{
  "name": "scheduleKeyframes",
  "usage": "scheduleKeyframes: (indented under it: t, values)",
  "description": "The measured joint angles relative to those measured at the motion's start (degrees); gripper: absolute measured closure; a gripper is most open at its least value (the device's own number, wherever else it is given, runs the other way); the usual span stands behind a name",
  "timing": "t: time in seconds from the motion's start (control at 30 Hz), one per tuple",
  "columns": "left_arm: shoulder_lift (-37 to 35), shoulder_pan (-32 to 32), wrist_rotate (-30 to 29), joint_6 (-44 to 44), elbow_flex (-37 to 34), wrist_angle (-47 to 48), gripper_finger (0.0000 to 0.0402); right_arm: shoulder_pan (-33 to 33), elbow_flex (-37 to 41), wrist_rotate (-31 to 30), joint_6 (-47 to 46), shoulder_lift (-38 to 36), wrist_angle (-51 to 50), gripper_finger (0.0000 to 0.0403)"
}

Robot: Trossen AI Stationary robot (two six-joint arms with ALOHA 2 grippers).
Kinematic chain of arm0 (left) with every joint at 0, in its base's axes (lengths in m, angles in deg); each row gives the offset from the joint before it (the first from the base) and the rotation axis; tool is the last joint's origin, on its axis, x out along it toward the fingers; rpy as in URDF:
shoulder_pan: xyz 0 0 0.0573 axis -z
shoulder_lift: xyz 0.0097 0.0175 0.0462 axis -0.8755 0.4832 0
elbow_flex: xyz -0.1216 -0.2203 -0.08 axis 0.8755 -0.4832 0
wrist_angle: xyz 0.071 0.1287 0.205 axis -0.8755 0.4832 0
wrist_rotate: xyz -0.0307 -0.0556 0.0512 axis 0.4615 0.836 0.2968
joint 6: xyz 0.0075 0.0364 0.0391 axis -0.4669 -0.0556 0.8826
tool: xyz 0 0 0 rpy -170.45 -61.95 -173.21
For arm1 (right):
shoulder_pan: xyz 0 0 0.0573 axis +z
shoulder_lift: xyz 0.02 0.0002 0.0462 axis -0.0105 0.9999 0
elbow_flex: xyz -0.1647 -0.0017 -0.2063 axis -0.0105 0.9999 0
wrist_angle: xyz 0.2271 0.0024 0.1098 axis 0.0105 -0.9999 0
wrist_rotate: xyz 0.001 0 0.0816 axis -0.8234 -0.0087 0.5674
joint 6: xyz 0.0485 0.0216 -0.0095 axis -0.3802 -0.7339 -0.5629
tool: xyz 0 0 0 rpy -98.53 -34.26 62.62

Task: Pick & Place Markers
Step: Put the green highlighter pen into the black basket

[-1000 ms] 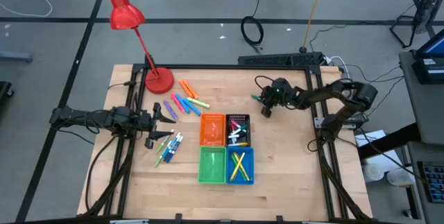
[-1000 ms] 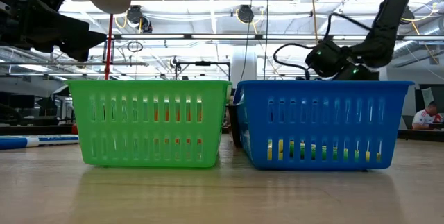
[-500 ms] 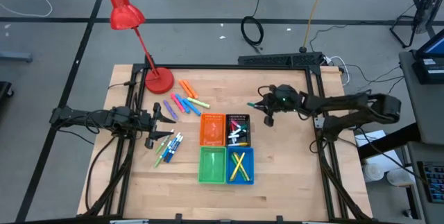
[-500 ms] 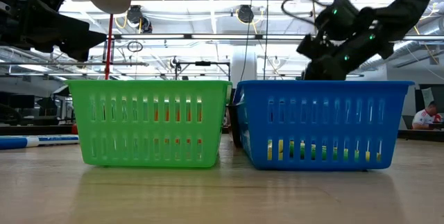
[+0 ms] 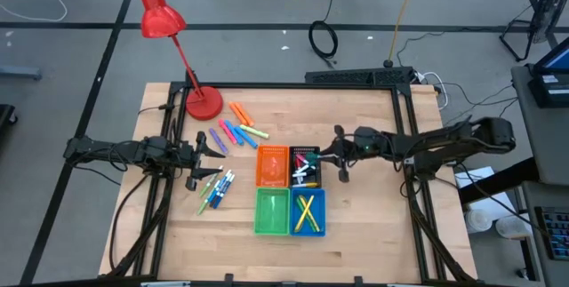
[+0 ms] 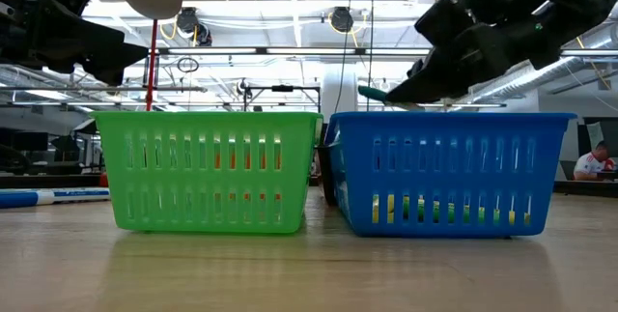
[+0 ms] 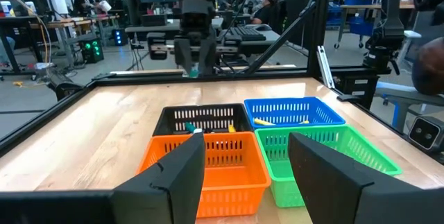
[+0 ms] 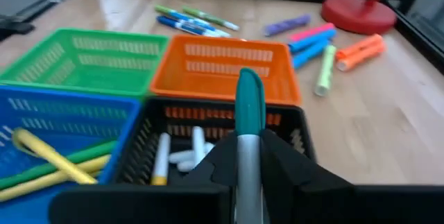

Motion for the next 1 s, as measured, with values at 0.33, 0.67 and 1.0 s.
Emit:
scheduleKeyframes:
  t: [0.33,0.67,1.0]
  values:
    - [0.0,0.0,0.0,0.0,0.0,0.0,0.0190,2.7,-3.6,-0.1,0.0,6.3,0.2,0.0372]
    - [0.0,0.0,0.0,0.0,0.0,0.0,0.0190,2.7,-6.4,0.0,0.1,13.5,0.5,0.0370]
    - [0.0,0.0,0.0,0.0,0.0,0.0,0.0190,2.6,-6.9,0.0,1.1,15.3,0.5,0.0366]
